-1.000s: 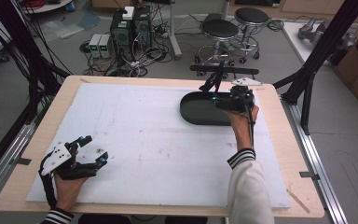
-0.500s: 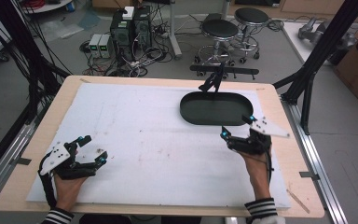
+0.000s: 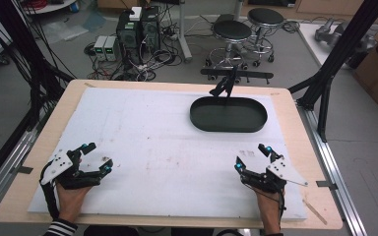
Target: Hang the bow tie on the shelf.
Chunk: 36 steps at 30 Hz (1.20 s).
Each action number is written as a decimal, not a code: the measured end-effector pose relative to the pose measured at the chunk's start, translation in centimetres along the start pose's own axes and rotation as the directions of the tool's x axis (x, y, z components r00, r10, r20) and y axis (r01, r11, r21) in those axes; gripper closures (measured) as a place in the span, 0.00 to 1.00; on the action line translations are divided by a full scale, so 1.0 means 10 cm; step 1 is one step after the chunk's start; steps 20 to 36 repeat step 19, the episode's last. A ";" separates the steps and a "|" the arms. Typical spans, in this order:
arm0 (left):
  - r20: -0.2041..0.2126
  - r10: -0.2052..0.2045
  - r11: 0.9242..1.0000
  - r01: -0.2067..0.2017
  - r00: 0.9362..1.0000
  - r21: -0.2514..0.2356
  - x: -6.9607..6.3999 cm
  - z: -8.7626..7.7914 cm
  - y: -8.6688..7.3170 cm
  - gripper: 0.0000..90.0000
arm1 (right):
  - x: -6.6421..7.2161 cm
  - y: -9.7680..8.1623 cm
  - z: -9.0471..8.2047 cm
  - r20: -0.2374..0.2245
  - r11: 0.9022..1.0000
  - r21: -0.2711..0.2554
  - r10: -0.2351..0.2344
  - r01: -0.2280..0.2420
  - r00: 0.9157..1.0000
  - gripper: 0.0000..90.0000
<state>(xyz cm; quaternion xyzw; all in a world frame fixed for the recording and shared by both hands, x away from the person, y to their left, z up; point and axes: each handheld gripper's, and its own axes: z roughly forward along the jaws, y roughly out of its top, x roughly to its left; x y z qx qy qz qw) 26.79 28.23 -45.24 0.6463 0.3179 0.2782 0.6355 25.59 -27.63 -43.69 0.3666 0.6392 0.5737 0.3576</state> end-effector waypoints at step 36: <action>-0.008 -0.005 1.000 0.005 1.000 -0.006 0.00 -0.01 0.00 0.10 | 0.02 -0.17 -0.01 0.037 0.999 -0.035 0.025 -0.024 0.999 0.12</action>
